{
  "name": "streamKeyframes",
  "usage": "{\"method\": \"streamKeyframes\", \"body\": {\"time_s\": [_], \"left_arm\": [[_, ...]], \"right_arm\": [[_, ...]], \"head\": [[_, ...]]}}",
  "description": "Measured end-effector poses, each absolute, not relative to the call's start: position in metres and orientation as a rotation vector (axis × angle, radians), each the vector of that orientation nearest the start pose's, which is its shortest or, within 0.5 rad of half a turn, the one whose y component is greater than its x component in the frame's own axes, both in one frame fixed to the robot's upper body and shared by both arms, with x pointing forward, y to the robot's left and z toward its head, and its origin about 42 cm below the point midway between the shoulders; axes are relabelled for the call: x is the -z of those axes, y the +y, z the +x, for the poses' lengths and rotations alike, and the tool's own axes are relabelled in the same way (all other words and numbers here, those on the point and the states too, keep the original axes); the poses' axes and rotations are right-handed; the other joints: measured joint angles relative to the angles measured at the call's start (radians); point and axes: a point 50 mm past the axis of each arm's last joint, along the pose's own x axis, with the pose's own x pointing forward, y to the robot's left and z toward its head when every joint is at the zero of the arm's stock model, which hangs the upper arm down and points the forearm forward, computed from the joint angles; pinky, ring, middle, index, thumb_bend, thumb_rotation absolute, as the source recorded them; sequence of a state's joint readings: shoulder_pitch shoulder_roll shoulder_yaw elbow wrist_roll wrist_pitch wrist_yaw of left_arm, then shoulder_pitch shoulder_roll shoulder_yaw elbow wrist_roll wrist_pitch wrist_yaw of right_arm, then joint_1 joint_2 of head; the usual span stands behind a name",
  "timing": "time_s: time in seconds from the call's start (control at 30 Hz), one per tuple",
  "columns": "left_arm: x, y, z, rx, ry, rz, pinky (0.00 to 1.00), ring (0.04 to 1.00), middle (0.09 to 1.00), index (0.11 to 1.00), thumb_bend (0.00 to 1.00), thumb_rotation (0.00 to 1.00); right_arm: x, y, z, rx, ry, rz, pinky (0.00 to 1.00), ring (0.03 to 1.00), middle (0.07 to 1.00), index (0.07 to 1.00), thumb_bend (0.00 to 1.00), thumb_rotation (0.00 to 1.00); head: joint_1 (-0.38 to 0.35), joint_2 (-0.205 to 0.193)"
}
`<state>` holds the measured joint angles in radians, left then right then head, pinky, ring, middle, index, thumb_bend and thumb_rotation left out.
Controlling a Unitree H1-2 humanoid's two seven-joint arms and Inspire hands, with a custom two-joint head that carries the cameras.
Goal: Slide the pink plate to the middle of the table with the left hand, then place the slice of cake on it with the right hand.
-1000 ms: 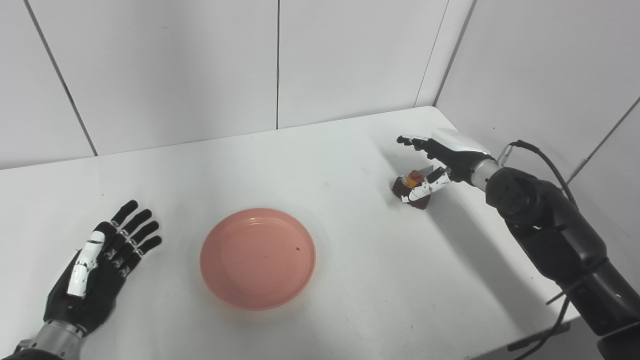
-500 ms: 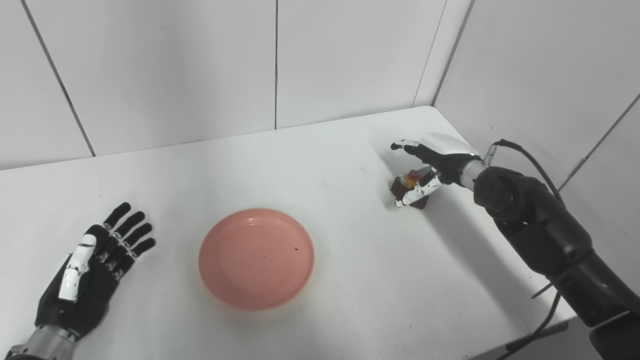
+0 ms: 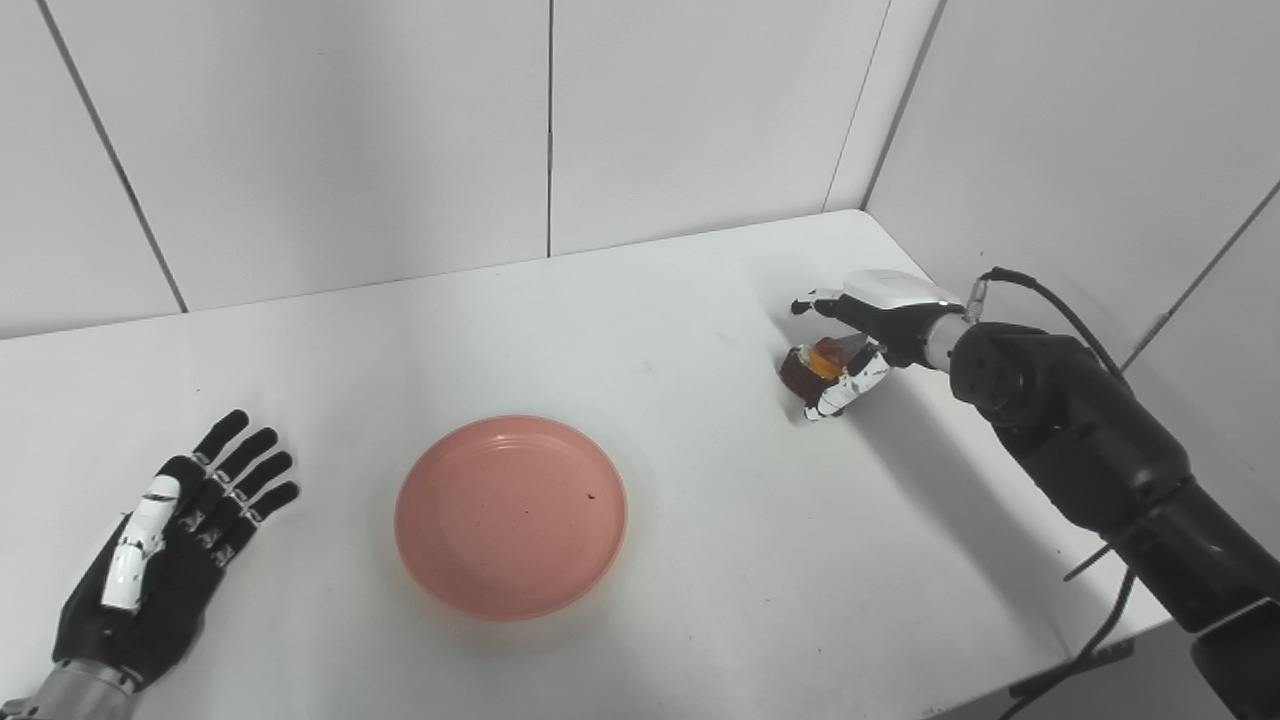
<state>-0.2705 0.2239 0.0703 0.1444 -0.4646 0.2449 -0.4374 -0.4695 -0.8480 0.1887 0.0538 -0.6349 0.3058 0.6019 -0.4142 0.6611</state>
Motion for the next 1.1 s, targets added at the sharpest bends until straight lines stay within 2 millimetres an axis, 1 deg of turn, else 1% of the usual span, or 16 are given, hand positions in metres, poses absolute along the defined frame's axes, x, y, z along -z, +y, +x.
{"method": "streamKeyframes", "body": {"time_s": [0.07,0.27,0.47,0.6,0.73,0.87,0.93,1.03,1.1], "left_arm": [[-0.144,0.265,0.367,0.453,0.048,-0.272,0.86,0.902,0.916,0.911,0.45,0.84],[-0.144,0.265,0.365,0.453,0.051,-0.272,0.86,0.9,0.913,0.909,0.45,0.84],[-0.145,0.266,0.365,0.452,0.053,-0.27,0.86,0.9,0.914,0.912,0.45,0.85],[-0.145,0.267,0.365,0.452,0.054,-0.268,0.86,0.9,0.914,0.91,0.45,0.85],[-0.145,0.267,0.364,0.452,0.054,-0.267,0.86,0.901,0.915,0.912,0.45,0.86],[-0.145,0.267,0.364,0.452,0.054,-0.267,0.86,0.902,0.913,0.909,0.45,0.85],[-0.145,0.267,0.364,0.452,0.054,-0.267,0.86,0.901,0.915,0.911,0.45,0.85],[-0.146,0.267,0.363,0.452,0.053,-0.265,0.86,0.9,0.912,0.908,0.45,0.85],[-0.145,0.267,0.363,0.452,0.053,-0.265,0.86,0.903,0.914,0.91,0.45,0.86]], "right_arm": [[-0.285,-0.416,0.397,-0.221,0.316,-1.446,0.78,0.904,0.941,0.874,1.0,0.28],[-0.283,-0.415,0.397,-0.234,0.333,-1.466,0.77,0.893,0.939,0.871,1.0,0.22],[-0.28,-0.414,0.397,-0.248,0.348,-1.483,0.8,0.897,0.915,0.859,1.0,0.21],[-0.279,-0.416,0.398,-0.247,0.356,-1.481,0.76,0.861,0.885,0.85,1.0,0.2],[-0.278,-0.416,0.398,-0.246,0.359,-1.481,0.76,0.836,0.856,0.839,0.98,0.2],[-0.274,-0.42,0.399,-0.245,0.382,-1.468,0.76,0.822,0.846,0.843,0.94,0.17],[-0.272,-0.42,0.399,-0.247,0.384,-1.465,0.74,0.805,0.836,0.837,0.91,0.15],[-0.27,-0.418,0.4,-0.248,0.384,-1.458,0.72,0.772,0.802,0.799,0.88,0.11],[-0.268,-0.418,0.401,-0.24,0.376,-1.455,0.69,0.732,0.757,0.739,0.83,0.06]], "head": [[0.0,0.0],[-0.002,0.003],[-0.003,0.006],[-0.002,0.006],[-0.002,0.008],[0.002,0.009],[0.002,0.011],[0.0,0.012],[-0.002,0.012]]}}
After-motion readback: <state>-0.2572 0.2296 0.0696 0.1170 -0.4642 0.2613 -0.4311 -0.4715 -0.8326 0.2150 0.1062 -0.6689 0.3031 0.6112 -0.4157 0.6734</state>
